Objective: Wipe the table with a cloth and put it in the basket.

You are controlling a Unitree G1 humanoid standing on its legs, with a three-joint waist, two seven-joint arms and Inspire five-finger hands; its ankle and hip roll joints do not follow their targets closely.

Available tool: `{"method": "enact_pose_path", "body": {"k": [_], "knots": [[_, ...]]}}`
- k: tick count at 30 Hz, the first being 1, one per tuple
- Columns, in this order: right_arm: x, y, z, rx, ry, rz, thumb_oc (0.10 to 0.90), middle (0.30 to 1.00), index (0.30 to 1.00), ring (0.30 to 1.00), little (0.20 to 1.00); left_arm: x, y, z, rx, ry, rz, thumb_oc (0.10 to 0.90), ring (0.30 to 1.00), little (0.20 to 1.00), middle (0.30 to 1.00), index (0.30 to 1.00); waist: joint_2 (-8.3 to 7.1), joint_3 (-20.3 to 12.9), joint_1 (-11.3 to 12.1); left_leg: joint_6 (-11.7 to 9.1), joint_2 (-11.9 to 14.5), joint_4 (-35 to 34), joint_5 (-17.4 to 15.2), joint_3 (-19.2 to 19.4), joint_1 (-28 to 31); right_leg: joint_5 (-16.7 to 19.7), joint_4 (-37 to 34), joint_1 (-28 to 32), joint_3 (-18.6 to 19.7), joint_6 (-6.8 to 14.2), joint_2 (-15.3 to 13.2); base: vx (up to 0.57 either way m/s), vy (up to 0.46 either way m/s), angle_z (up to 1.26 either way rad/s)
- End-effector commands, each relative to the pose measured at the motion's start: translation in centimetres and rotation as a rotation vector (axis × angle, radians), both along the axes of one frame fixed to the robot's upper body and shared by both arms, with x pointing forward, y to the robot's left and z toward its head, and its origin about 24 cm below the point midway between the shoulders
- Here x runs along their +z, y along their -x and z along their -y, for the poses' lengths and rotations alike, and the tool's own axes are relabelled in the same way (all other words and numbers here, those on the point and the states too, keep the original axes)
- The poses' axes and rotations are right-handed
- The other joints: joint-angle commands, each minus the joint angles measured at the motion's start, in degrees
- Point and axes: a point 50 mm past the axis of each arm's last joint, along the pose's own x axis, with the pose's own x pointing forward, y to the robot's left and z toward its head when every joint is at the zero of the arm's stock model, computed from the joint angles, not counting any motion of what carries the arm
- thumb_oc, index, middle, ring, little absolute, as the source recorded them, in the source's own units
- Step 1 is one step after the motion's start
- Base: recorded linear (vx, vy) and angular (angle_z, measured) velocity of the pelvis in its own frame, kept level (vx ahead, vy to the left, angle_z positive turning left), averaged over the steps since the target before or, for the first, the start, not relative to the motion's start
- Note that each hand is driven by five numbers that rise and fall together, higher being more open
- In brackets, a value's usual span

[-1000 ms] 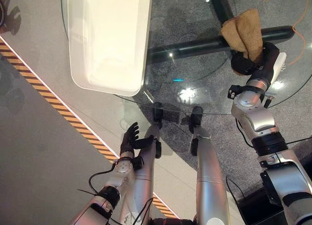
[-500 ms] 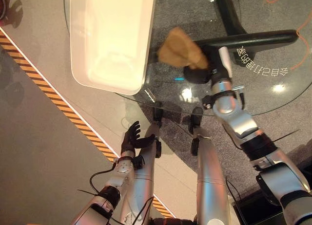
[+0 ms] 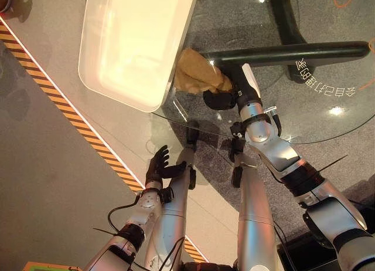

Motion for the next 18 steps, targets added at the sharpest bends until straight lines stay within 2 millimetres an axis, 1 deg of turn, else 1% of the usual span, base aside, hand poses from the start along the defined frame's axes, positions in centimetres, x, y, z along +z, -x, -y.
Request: {"method": "enact_pose_path", "body": {"k": [1, 4, 5, 6, 7, 8, 9, 10, 12, 14, 16, 18], "knots": [[2.5, 1.5, -0.6, 0.033, -0.07, 0.16, 0.1, 0.3, 0.3, 0.3, 0.2, -2.9, 3.5, 0.0, 0.008, -0.002, -0.095, 0.8, 0.9, 0.9, 0.9, 0.9, 2.92, -1.2, -1.1, 3.2, -3.0, 7.4, -7.1, 2.3, -1.0, 7.2, -6.7, -0.7, -0.4, 1.0, 3.1, 0.0, 0.0, 0.0], [2.8, 1.3, 0.4, -0.028, -0.106, 0.187, 0.1, 0.3, 0.3, 0.3, 0.2, -3.0, 3.6, -0.1, 0.011, 0.001, -0.097, 0.8, 0.9, 0.9, 0.9, 0.9, 3.03, -1.2, -1.1, 3.2, -2.8, 7.6, -7.2, 2.4, -1.1, 7.1, -6.4, -0.9, -0.3, 1.0, 3.1, 0.0, 0.0, 0.0], [3.3, 1.2, 1.6, -0.093, -0.119, 0.225, 0.1, 0.3, 0.3, 0.3, 0.2, -3.1, 3.7, -0.1, 0.012, 0.001, -0.098, 0.8, 0.9, 0.9, 0.9, 0.9, 3.06, -1.2, -1.3, 3.2, -2.8, 7.8, -7.3, 2.4, -1.0, 7.1, -6.3, -0.9, -0.3, 1.1, 3.0, 0.0, 0.0, 0.0], [3.7, 1.1, 2.4, -0.136, -0.117, 0.247, 0.1, 0.3, 0.3, 0.3, 0.2, -3.1, 3.8, -0.1, 0.015, 0.0, -0.099, 0.8, 0.9, 0.9, 0.9, 0.9, 3.07, -1.2, -1.3, 3.2, -2.8, 7.9, -7.3, 2.4, -1.2, 7.2, -6.2, -1.0, -0.3, 1.1, 3.0, 0.0, 0.0, 0.0], [3.7, 1.1, 2.5, -0.148, -0.116, 0.251, 0.1, 0.3, 0.3, 0.3, 0.2, -3.1, 3.8, -0.1, 0.016, 0.0, -0.099, 0.8, 0.9, 0.9, 0.9, 0.9, 3.08, -1.2, -1.4, 3.2, -2.8, 7.9, -7.4, 2.4, -1.2, 7.2, -6.2, -1.0, -0.2, 1.1, 3.1, 0.0, 0.0, 0.0], [4.4, 0.9, 3.6, -0.205, -0.119, 0.279, 0.1, 0.3, 0.3, 0.3, 0.2, -3.2, 3.8, -0.2, 0.02, -0.003, -0.102, 0.8, 0.9, 0.9, 0.9, 0.9, 3.05, -1.2, -1.4, 3.3, -2.8, 7.9, -7.5, 2.3, -1.1, 7.1, -6.1, -0.9, -0.2, 1.2, 3.1, 0.0, 0.0, 0.0], [4.7, 0.9, 4.0, -0.238, -0.126, 0.295, 0.1, 0.3, 0.3, 0.3, 0.2, -3.2, 3.9, -0.2, 0.022, -0.005, -0.104, 0.8, 0.9, 0.9, 0.9, 0.9, 3.03, -1.2, -1.4, 3.3, -2.8, 7.9, -7.6, 2.2, -1.0, 7.1, -6.1, -0.9, -0.2, 1.2, 3.1, 0.0, 0.0, 0.0], [5.6, 0.8, 5.3, -0.301, -0.139, 0.325, 0.1, 0.3, 0.3, 0.3, 0.2, -3.3, 4.0, -0.4, 0.025, -0.009, -0.107, 0.8, 0.9, 0.9, 0.9, 0.9, 2.95, -1.2, -1.5, 3.3, -2.7, 8.1, -7.9, 2.1, -1.0, 7.0, -5.8, -0.9, -0.1, 1.3, 3.2, 0.01, -0.035, 0.0], [6.4, 0.8, 6.6, -0.374, -0.15, 0.357, 0.1, 0.3, 0.3, 0.3, 0.2, -3.3, 4.0, -0.6, 0.028, -0.013, -0.11, 0.8, 0.9, 0.9, 0.9, 0.9, 2.82, -1.2, -1.5, 3.3, -2.6, 8.2, -8.0, 2.0, -1.0, 6.9, -5.7, -0.8, -0.1, 1.4, 3.3, 0.0, -0.038, 0.0], [7.4, 0.9, 8.9, -0.479, -0.166, 0.387, 0.1, 0.3, 0.3, 0.3, 0.2, -3.4, 4.1, -0.9, 0.033, -0.021, -0.111, 0.8, 0.9, 0.9, 0.9, 0.9, 2.5, -1.2, -1.6, 3.3, -2.5, 8.3, -8.3, 1.8, -1.0, 7.0, -5.6, -0.8, 0.0, 1.5, 3.5, 0.0, -0.054, 0.0], [8.0, 1.0, 10.8, -0.558, -0.18, 0.405, 0.1, 0.3, 0.3, 0.3, 0.2, -3.4, 4.3, -1.3, 0.036, -0.023, -0.111, 0.8, 0.9, 0.9, 0.9, 0.9, 2.26, -1.2, -1.6, 3.4, -2.4, 8.3, -8.5, 1.7, -0.9, 7.0, -5.6, -0.7, 0.0, 1.5, 3.7, 0.0, -0.052, -0.01], [8.3, 1.1, 12.2, -0.616, -0.193, 0.412, 0.1, 0.3, 0.3, 0.3, 0.2, -3.5, 4.3, -1.6, 0.039, -0.023, -0.12, 0.8, 0.9, 0.9, 0.9, 0.9, 2.08, -1.2, -1.7, 3.4, -2.4, 8.3, -8.6, 1.6, -0.9, 7.0, -5.6, -0.7, 0.0, 1.6, 3.7, 0.0, -0.046, -0.01]]}}
